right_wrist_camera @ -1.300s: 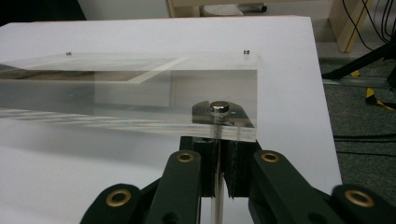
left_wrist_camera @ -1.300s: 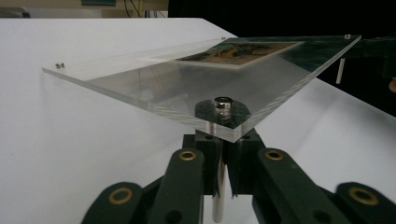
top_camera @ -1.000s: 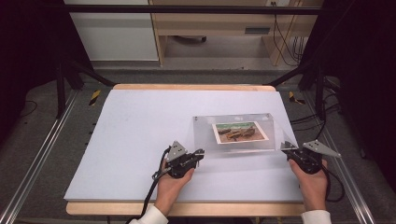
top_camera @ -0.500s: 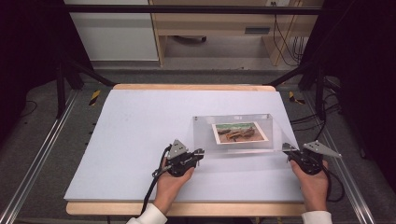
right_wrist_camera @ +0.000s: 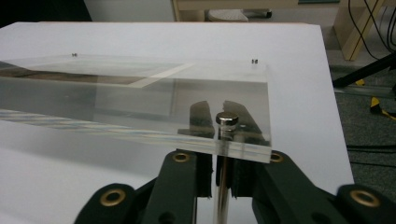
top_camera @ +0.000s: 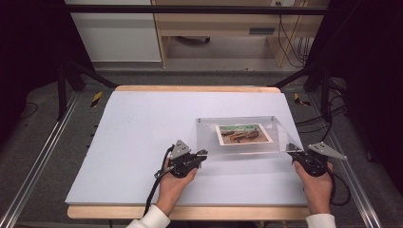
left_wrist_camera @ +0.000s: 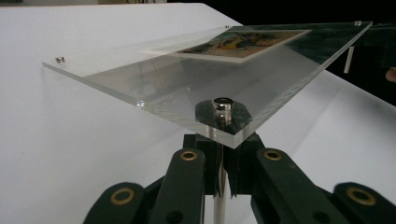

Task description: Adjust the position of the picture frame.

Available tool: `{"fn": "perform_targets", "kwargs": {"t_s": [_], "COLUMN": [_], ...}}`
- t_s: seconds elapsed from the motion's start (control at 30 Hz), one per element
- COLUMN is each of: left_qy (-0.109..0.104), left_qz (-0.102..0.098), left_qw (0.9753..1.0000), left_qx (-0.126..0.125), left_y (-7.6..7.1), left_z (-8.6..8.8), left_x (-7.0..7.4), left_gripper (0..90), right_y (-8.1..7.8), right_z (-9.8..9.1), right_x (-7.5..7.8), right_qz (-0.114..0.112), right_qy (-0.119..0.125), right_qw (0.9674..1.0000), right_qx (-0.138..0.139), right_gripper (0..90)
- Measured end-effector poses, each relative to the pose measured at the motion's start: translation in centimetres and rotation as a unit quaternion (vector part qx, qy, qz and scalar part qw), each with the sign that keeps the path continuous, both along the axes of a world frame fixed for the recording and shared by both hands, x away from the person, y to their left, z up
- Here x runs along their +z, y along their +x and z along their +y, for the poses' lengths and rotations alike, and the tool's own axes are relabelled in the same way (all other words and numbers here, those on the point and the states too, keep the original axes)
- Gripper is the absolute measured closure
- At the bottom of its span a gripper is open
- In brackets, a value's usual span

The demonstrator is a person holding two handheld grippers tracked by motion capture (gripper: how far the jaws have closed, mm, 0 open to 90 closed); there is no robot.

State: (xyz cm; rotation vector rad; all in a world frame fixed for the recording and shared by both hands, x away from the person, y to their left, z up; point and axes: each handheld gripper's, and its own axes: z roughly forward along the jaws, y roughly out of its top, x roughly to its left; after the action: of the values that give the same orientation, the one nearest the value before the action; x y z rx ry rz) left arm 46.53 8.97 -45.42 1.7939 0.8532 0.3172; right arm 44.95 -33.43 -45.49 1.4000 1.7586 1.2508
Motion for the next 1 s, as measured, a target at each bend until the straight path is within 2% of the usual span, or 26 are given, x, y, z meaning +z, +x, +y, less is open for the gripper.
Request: {"fn": "perform_targets", "kwargs": {"t_s": [0.03, 0.13, 0.3, 0.43, 0.47, 0.6, 0.73, 0.87, 0.9, 0.93, 0.97, 1.0], "left_qy": [0.001, 0.002, 0.006, 0.004, 0.004, 0.005, 0.005, 0.004, 0.004, 0.001, 0.001, 0.000], "left_qz": [0.000, -0.004, -0.011, -0.021, -0.021, -0.036, -0.048, -0.053, -0.053, -0.052, -0.052, -0.050], "left_qw": [1.0000, 1.0000, 0.9999, 0.9998, 0.9998, 0.9992, 0.9987, 0.9984, 0.9984, 0.9984, 0.9984, 0.9985], "left_qx": [-0.002, -0.003, -0.002, 0.007, 0.007, 0.013, 0.017, 0.021, 0.021, 0.023, 0.023, 0.024], "left_y": [0.1, 0.3, 0.4, -0.1, -0.1, -0.5, -0.4, 0.5, 0.5, 1.2, 1.2, 1.9], "left_z": [0.1, 0.6, 2.1, 4.6, 4.6, 7.3, 9.6, 12.0, 12.0, 13.0, 13.0, 13.9], "left_x": [0.1, 0.8, 2.1, 3.5, 3.5, 4.6, 5.1, 5.1, 5.1, 4.9, 4.9, 4.7], "left_gripper": [84.0, 83.9, 83.2, 82.8, 82.8, 82.7, 82.4, 82.1, 82.1, 82.0, 82.1, 82.1], "right_y": [-0.1, -0.4, -0.7, -0.7, -0.7, -0.5, 0.2, 1.6, 1.6, 2.3, 2.7, 3.1], "right_z": [0.0, 0.4, 1.6, 3.9, 3.9, 6.5, 8.7, 11.1, 11.1, 12.3, 12.8, 13.3], "right_x": [0.1, 0.5, 1.4, 2.6, 2.6, 3.8, 4.4, 4.7, 4.7, 4.9, 5.0, 5.1], "right_qz": [-0.001, -0.003, -0.001, 0.009, 0.009, -0.005, -0.008, -0.009, -0.009, -0.007, -0.008, -0.008], "right_qy": [0.006, -0.002, 0.002, 0.010, 0.010, 0.009, 0.014, 0.010, 0.010, 0.007, 0.005, 0.002], "right_qw": [1.0000, 1.0000, 1.0000, 0.9997, 0.9997, 0.9996, 0.9993, 0.9992, 0.9992, 0.9992, 0.9991, 0.9992], "right_qx": [0.003, 0.002, 0.009, 0.018, 0.018, 0.027, 0.033, 0.039, 0.039, 0.039, 0.040, 0.040], "right_gripper": [84.5, 84.5, 84.5, 84.4, 84.4, 84.4, 84.4, 84.4, 84.4, 84.4, 84.4, 84.4]}}
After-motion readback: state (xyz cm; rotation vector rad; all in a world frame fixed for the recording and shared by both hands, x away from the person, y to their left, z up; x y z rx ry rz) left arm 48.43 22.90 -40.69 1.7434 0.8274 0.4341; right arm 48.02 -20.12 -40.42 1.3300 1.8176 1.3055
